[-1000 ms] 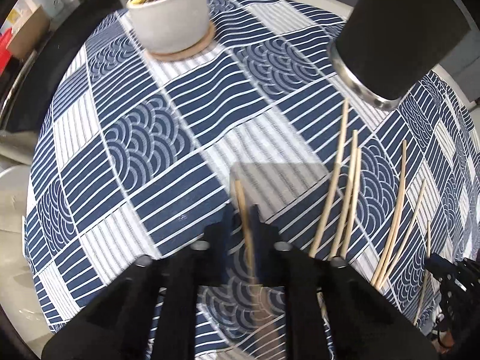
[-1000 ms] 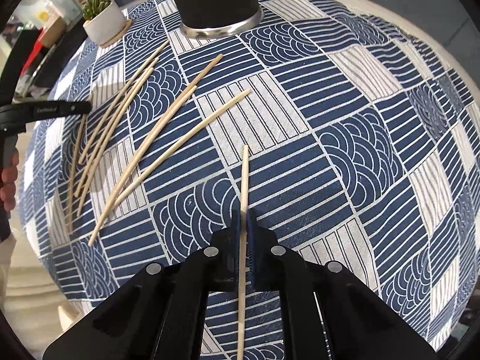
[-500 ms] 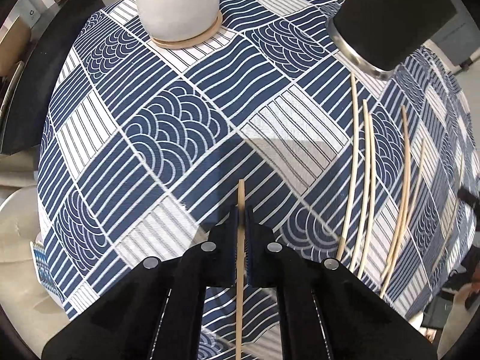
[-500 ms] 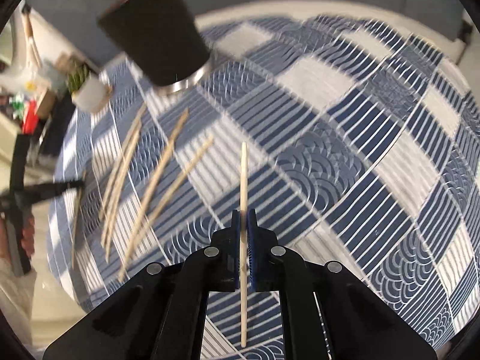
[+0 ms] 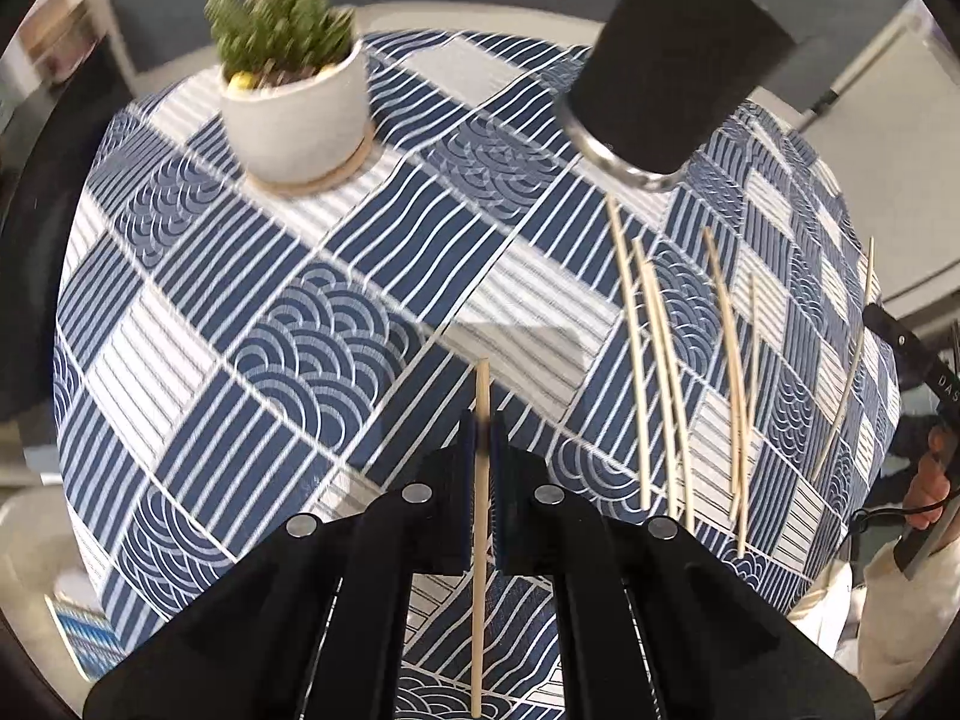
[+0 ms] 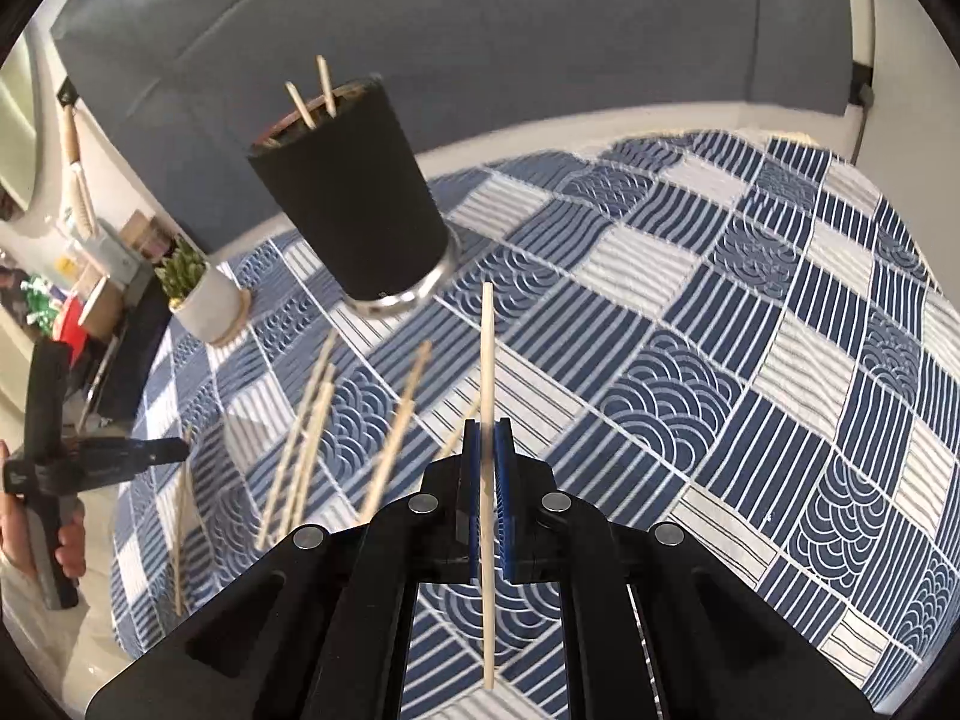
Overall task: Organize utensils
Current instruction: 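Lift the held stick with the left tool while the right tool lifts its stick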
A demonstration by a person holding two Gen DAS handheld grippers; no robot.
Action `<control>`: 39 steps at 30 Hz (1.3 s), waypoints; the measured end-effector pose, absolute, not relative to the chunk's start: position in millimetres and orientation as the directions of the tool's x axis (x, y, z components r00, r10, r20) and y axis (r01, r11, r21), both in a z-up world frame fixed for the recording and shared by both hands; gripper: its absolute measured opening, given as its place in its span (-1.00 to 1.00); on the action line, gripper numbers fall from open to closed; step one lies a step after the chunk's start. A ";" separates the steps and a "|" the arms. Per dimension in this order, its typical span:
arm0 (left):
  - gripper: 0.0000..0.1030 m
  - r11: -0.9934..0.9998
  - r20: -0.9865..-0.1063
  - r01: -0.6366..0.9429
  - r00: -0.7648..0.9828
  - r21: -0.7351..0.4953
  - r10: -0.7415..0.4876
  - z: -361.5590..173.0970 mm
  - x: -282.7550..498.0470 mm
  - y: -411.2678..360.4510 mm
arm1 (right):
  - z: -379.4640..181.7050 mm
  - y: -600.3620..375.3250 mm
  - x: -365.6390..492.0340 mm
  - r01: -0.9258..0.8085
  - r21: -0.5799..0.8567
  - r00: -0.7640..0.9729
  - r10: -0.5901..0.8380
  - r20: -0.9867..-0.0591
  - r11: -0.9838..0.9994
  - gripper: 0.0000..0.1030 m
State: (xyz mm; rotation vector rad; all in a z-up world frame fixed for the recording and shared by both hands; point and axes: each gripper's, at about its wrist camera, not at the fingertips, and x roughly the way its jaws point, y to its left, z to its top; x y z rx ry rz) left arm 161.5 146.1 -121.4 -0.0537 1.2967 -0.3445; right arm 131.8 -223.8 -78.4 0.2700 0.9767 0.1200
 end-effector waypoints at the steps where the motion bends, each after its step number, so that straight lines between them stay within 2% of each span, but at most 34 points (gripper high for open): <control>1: -0.91 0.938 -0.920 0.238 0.242 -0.251 -0.308 -114.8 162.6 146.1 | -73.8 -221.7 130.8 0.012 0.279 0.566 0.223 -0.793 0.960 -0.91; 3: -0.91 0.929 -0.905 0.261 0.268 -0.261 -0.330 -106.1 178.0 115.2 | -64.4 -218.0 130.8 -0.017 0.284 0.591 0.239 -0.771 0.959 -0.91; 6: -0.91 0.898 -0.861 0.299 0.302 -0.321 -0.408 -86.5 189.0 104.2 | -48.8 -211.7 132.8 -0.059 0.273 0.622 0.249 -0.742 0.960 -0.91; 10: -0.91 0.880 -0.834 0.334 0.327 -0.338 -0.445 -63.4 202.1 92.4 | -27.5 -205.4 136.7 -0.097 0.262 0.658 0.260 -0.707 0.960 -0.91; 18: -0.91 0.894 -0.797 0.343 0.432 -0.287 -0.422 -20.5 226.7 63.5 | 7.3 -207.9 169.5 -0.205 0.297 0.706 0.351 -0.614 0.932 -0.91; 29: -0.95 0.927 -0.704 0.285 0.606 -0.243 -0.370 61.1 253.3 39.0 | 67.7 -217.0 221.3 -0.398 0.235 0.733 0.462 -0.499 0.887 -0.91; 33: -0.96 0.939 -0.701 0.269 0.627 -0.215 -0.340 67.4 252.3 31.6 | 75.1 -220.3 230.4 -0.437 0.225 0.733 0.490 -0.471 0.871 -0.91; 39: -0.96 0.949 -0.722 0.222 0.615 -0.225 -0.315 57.3 249.4 33.5 | 72.8 -220.1 232.9 -0.476 0.233 0.699 0.526 -0.484 0.848 -0.91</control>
